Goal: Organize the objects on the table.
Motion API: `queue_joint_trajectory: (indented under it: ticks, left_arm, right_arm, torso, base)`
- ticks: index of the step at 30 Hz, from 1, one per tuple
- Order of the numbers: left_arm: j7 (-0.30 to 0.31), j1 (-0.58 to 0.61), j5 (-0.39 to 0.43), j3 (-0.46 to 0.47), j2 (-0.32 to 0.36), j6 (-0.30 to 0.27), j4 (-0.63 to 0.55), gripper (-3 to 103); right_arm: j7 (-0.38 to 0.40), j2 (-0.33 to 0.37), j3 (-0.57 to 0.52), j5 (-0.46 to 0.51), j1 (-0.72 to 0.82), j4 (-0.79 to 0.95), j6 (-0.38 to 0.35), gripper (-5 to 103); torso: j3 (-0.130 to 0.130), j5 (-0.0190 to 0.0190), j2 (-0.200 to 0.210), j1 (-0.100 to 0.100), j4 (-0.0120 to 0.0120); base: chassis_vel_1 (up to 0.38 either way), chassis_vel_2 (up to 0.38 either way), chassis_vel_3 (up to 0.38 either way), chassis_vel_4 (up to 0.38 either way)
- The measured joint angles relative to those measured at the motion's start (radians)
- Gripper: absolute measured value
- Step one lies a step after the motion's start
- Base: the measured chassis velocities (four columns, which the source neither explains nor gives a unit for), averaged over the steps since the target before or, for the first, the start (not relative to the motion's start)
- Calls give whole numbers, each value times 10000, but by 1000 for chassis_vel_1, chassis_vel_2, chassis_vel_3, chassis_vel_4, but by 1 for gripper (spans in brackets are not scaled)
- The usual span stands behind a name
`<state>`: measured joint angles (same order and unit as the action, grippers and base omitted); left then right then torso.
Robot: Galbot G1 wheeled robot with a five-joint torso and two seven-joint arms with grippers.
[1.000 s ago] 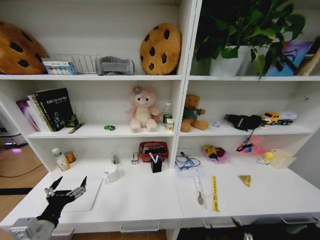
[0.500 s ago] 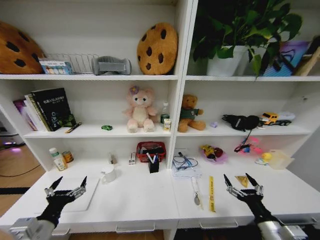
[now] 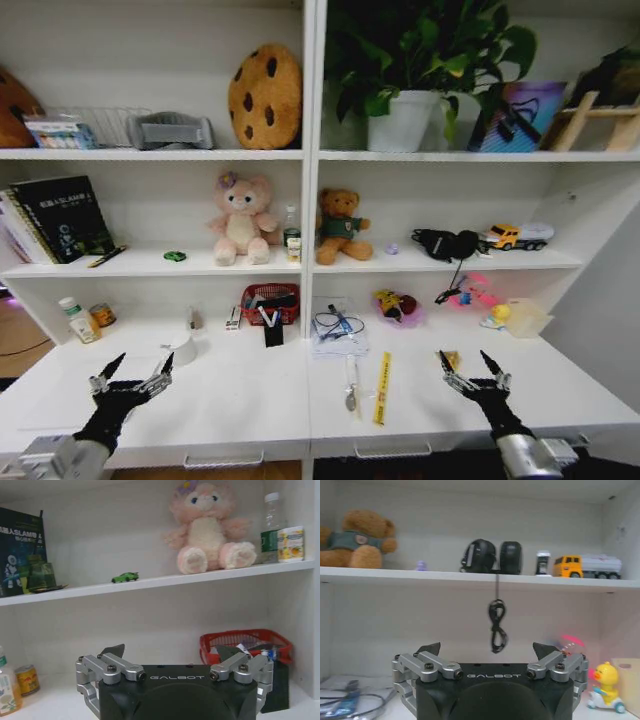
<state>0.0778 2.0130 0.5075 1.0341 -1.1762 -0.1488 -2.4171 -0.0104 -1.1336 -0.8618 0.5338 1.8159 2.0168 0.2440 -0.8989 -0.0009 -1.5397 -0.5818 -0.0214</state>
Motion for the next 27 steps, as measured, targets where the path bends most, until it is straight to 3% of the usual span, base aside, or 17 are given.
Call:
queue_joint_trajectory:
  ticks: [3, 13, 18, 27]
  left_arm:
    - [-1, 0, 0, 0, 0, 0, -2, 100]
    - [-3, 0, 0, -1, -1, 1, -3, 100]
    - [0, 1, 0, 0, 0, 1, -2, 100]
    - [0, 0, 0, 0, 0, 0, -2, 100]
  right_arm:
    - [333, -4, 186, 139, -208, -161, -150, 100]
    - [677, 142, 1152, 179, -739, 318, -1650, 100]
    - [1610, 569, 1589, 261, -1743, 61, -3308, 100]
    - [2712, 1081, 2411, 1083, -3537, -892, -4937, 100]
  torso:
    - [-1, 22, 0, 0, -3]
    - [0, 5, 0, 0, -3]
    - [1, 7, -1, 1, 1]
    - [-1, 11, 0, 0, 0]
  base:
    - [-294, -290, 282, 292]
    - [-57, -92, 80, 79]
    - [79, 94, -48, -59]
    - [18, 18, -10, -17]
